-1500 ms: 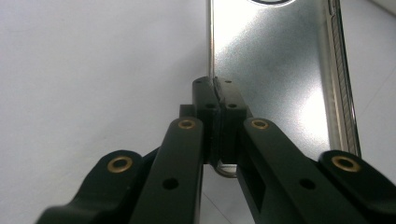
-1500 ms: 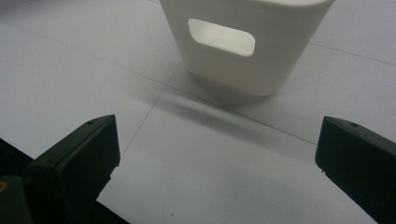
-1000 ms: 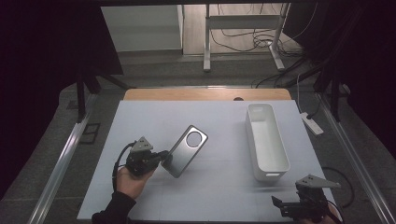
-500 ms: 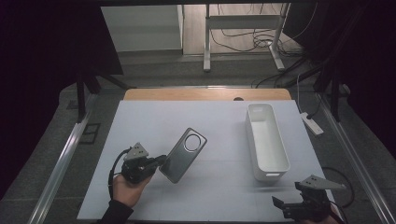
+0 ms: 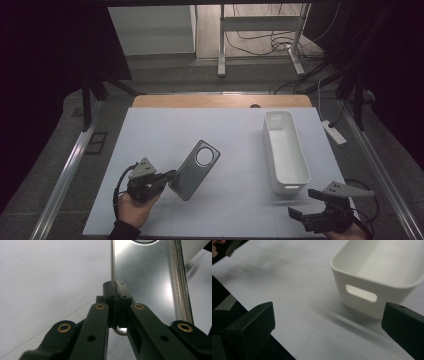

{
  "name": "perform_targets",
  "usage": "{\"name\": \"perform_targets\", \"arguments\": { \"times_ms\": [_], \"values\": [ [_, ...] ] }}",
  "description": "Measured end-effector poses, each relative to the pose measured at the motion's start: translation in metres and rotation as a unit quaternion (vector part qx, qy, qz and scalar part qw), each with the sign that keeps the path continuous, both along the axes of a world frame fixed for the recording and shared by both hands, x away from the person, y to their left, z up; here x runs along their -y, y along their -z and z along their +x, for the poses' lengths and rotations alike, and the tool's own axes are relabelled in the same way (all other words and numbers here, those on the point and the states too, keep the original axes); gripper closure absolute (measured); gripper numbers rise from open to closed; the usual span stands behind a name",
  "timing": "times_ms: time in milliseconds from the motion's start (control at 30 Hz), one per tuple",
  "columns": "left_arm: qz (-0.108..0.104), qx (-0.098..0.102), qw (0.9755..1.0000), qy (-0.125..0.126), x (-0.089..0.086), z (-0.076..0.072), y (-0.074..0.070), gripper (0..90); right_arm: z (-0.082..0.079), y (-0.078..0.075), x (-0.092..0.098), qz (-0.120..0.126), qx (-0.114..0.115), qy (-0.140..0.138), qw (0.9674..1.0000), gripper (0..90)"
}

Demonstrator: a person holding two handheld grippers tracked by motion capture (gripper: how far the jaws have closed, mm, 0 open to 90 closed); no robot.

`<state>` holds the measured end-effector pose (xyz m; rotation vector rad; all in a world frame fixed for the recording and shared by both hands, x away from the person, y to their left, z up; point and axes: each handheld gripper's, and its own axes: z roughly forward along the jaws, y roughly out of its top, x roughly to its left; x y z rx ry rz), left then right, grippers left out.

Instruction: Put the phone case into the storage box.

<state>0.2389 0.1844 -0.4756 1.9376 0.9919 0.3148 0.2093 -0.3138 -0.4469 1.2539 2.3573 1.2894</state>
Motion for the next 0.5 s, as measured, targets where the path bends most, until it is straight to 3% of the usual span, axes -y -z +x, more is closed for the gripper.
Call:
{"name": "perform_targets", "arguments": {
  "times_ms": [300, 500],
  "values": [
    [0.003, -0.001, 1.0000, 0.002, 0.002, -0.003, 0.002, 88.7, 0.013, -0.009, -0.011, 0.004, -0.005, -0.024, 0.9997, 0.0],
    [0.002, 0.000, 1.0000, 0.001, 0.003, -0.003, 0.002, 88.7, 0.024, -0.013, -0.020, 0.022, -0.013, -0.036, 0.9990, 0.0]
  ]
}}
